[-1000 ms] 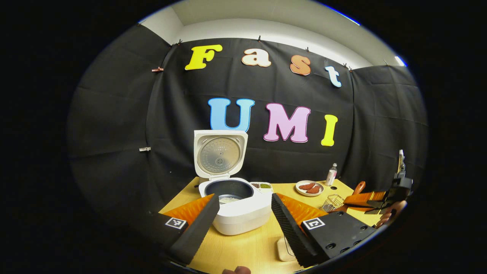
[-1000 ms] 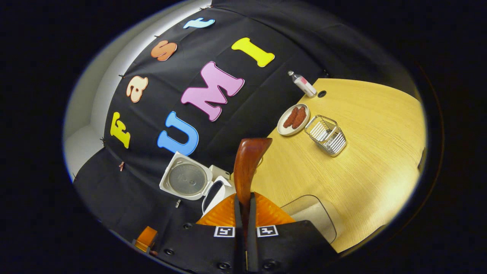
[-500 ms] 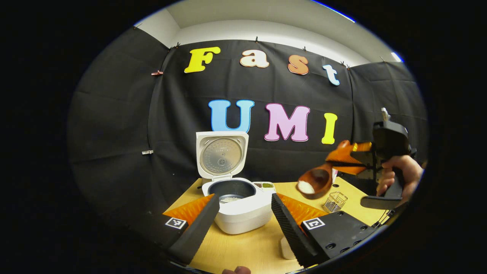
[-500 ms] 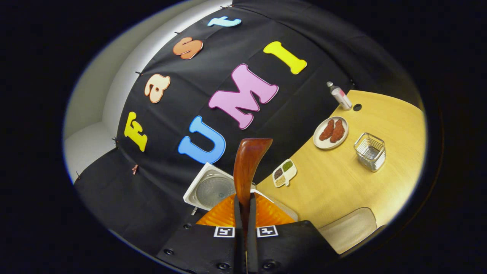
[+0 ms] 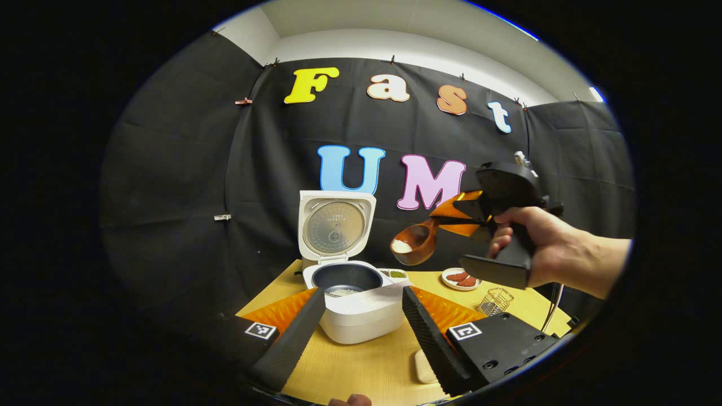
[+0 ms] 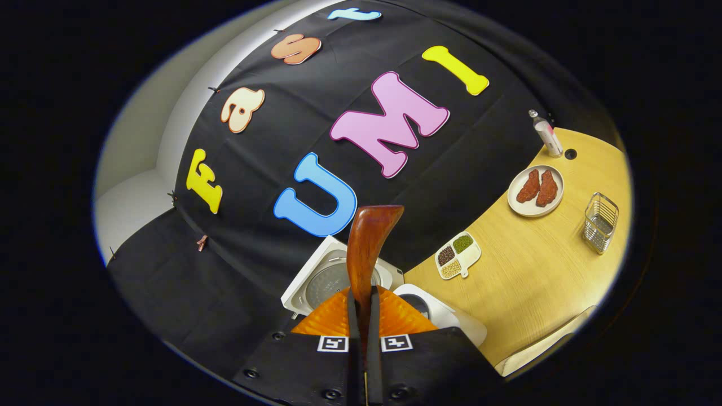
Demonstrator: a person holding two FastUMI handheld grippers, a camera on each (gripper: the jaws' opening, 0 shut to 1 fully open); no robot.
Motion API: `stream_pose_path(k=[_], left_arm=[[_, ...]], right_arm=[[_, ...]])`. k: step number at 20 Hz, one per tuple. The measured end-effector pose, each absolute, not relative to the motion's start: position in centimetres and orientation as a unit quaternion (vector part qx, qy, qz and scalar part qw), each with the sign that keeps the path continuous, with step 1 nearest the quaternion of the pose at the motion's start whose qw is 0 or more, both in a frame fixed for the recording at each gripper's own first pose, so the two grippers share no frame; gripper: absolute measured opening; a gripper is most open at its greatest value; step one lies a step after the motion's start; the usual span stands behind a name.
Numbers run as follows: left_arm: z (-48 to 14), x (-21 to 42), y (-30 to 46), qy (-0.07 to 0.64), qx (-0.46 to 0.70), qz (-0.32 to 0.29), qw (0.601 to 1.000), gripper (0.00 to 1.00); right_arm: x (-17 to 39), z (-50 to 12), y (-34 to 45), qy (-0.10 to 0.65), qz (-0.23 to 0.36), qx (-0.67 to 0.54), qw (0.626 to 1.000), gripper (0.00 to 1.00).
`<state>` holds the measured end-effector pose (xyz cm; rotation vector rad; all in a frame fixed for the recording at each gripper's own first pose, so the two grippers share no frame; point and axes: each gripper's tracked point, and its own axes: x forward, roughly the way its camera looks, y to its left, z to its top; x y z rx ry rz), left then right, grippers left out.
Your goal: Close the left gripper, press the button to open the rice cooker; take a wooden spoon from the chopstick holder with the right hand, scoop a spoonful of rice and pour it into the rice cooker, then put the wooden spoon back into the chopstick holder.
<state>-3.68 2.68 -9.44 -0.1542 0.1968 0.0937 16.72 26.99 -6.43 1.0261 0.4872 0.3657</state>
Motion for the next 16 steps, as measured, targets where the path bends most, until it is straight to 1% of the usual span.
stream_pose_path(k=[3, 9, 13, 16], left_arm=[[-10.2, -4.0, 4.0, 0.101, -0.085, 0.050, 0.990, 0.95], [-10.8, -3.2, 4.9, 0.108, -0.105, 0.057, 0.987, 0.95], [-11.2, -2.8, 6.0, 0.111, -0.102, 0.060, 0.987, 0.95], [-11.2, -2.6, 6.5, 0.108, -0.097, 0.058, 0.988, 0.95]], right_arm=[[19.3, -6.7, 29.7, 0.227, 0.175, 0.464, 0.838, 0.06], [23.5, -8.6, 34.6, 0.216, 0.186, 0.383, 0.879, 0.06], [24.1, -9.8, 37.3, 0.199, 0.205, 0.314, 0.905, 0.06], [23.9, -10.4, 39.1, 0.185, 0.230, 0.250, 0.922, 0.06]])
